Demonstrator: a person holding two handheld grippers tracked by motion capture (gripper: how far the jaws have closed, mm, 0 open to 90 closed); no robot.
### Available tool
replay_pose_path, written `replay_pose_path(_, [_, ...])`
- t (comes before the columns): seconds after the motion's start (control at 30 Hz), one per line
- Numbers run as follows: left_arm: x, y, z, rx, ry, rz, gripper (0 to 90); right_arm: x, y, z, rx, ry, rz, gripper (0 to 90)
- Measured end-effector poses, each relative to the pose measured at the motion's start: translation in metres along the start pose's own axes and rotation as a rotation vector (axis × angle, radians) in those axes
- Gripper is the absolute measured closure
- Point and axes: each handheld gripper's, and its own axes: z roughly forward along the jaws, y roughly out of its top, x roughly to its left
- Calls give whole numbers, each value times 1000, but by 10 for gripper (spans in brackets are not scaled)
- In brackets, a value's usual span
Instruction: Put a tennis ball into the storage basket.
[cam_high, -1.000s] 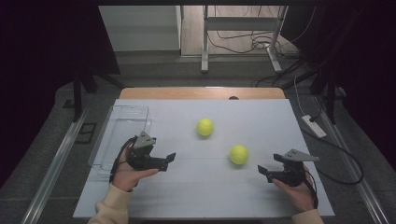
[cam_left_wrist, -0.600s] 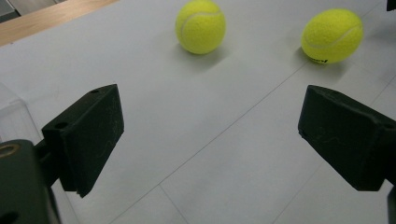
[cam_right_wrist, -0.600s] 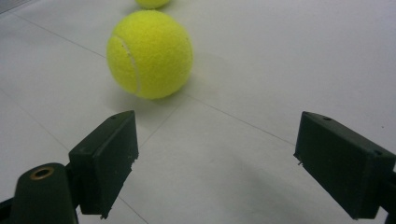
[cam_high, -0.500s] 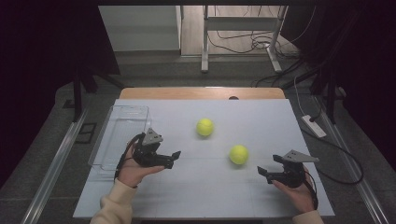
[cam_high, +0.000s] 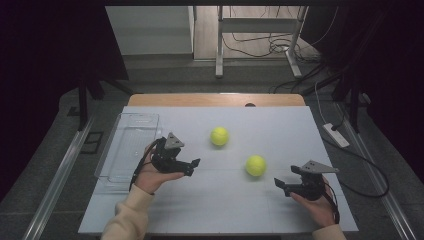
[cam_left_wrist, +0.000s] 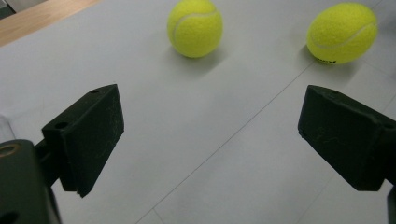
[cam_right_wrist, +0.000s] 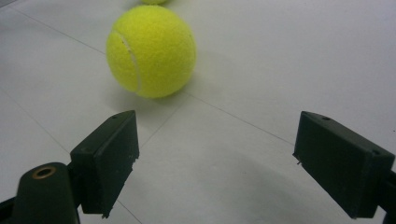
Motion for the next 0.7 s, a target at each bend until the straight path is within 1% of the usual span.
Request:
replay_pose_path(0.07, [-1,4,2,2,1,5,82,0,0,-1,-6,2,8,141])
replay_pose_path(0.2, [-3,9,7,6,-4,16,81,0,0,-1,-8,1,10,141])
replay_pose_path(0.33, [-2,10,11,14,-5,18,80,1,0,0,-8,1,7,141])
replay_pose_path(0.53, [-3,13,14,10,-14,24,80,2,0,0,-8,1,7,141])
replay_pose_path(0.63, [-3,17,18,18,-19,33,78,2,0,-1,-8,-2,6,141])
replay_pose_path(0.7, [-4,19,21,24,-15,43,76,2,0,-1,-9,-3,6,141])
